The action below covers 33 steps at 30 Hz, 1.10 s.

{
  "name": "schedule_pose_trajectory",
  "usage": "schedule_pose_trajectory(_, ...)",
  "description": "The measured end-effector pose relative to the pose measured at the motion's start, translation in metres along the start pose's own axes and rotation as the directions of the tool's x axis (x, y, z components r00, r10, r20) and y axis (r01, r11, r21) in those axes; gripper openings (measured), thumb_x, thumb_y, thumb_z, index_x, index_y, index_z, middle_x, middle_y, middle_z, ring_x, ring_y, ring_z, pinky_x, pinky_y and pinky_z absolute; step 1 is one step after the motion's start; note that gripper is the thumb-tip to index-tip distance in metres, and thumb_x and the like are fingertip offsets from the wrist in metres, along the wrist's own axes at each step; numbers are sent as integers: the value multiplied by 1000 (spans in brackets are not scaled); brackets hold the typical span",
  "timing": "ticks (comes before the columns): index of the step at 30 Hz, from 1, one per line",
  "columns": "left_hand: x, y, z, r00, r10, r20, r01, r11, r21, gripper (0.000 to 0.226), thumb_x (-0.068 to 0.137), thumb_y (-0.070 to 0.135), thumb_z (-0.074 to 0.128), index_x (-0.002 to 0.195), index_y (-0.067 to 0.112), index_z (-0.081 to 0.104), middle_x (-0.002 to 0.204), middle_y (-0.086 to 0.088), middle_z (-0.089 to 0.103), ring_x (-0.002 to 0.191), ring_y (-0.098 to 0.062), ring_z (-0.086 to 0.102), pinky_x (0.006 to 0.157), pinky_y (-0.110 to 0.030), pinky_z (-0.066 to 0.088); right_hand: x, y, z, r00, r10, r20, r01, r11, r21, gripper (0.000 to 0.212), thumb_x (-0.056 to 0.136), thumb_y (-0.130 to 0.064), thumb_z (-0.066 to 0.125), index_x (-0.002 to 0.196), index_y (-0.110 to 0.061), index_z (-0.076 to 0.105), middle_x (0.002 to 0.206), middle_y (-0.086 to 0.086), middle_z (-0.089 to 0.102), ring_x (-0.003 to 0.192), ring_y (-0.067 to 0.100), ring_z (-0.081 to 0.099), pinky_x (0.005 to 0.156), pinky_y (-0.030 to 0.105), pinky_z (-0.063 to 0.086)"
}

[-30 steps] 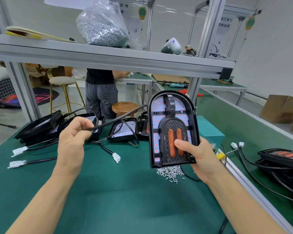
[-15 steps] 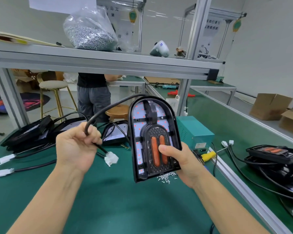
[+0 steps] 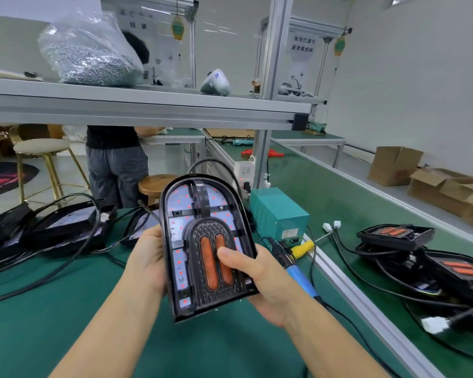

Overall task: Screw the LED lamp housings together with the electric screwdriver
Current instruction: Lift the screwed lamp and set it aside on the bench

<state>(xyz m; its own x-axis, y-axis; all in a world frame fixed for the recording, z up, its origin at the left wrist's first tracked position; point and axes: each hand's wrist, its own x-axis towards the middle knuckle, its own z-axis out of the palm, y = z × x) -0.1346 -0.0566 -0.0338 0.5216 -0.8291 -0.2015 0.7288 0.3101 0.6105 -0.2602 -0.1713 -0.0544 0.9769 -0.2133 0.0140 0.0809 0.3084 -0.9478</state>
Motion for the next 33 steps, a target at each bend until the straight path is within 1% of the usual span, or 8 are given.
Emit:
schedule_pose_trajectory(4,12,-16,17,989,-17,147,14,1000,28,29,53,12,78,77,-2,73,79,-21,70,62,-33,68,56,-42,58,-13,-16,-16,995,-9,-95,6,999,-37,46,73,-23,78,111,-1,68,101,15,73,84,23,69,79,34,58)
schedule_pose_trajectory(7,22,-33,33,984,-53,171,49,998,28,34,85,32,55,90,4,73,91,-21,70,72,-34,69,61,-41,58,-24,-28,-29,979,-72,-192,66,997,-35,53,67,-23,79,113,-1,65,97,10,74,78,19,70,73,32,57)
schedule_pose_trajectory(11,35,-63,57,984,41,174,-60,992,109,50,88,47,51,111,9,71,112,-17,69,96,-32,69,76,-45,58,-39,-48,-51,913,-167,-371,181,983,2,51,65,-15,77,110,5,64,92,14,73,71,21,70,66,30,58)
schedule_pose_trajectory(15,41,-98,91,953,77,292,-150,960,238,47,83,38,54,118,9,66,117,-11,67,105,-26,63,92,-39,49,-55,-74,-85,805,-220,-551,247,969,-26,41,71,-11,74,108,2,66,94,17,74,72,22,71,65,31,60)
schedule_pose_trajectory(24,77,-181,167,920,-23,390,-205,822,531,68,91,13,60,147,33,26,136,-3,49,113,-22,58,86,-32,48,-112,-125,-172,458,-268,-848,270,950,-155,15,84,-17,72,96,-10,69,78,6,74,62,16,71,50,30,57)
schedule_pose_trajectory(27,85,-205,192,900,-71,429,-182,834,520,73,95,18,56,150,36,11,126,6,50,108,-21,60,91,-34,48,-132,-135,-200,388,-243,-889,256,955,-150,13,86,-23,71,82,-12,66,69,2,73,60,16,71,46,30,54)
schedule_pose_trajectory(31,92,-230,220,883,-123,452,-166,821,547,73,96,16,53,150,35,8,106,10,60,107,-21,59,92,-32,47,-151,-134,-233,320,-119,-940,226,973,-47,12,93,-26,64,88,-15,61,89,8,67,77,25,64,61,46,51)
schedule_pose_trajectory(33,95,-239,228,881,-167,443,-147,793,591,70,96,12,51,151,31,12,116,7,59,111,-21,57,94,-31,45,-158,-134,-246,295,-66,-953,200,980,-6,11,96,-25,59,93,-15,58,90,9,63,77,26,61,55,43,45)
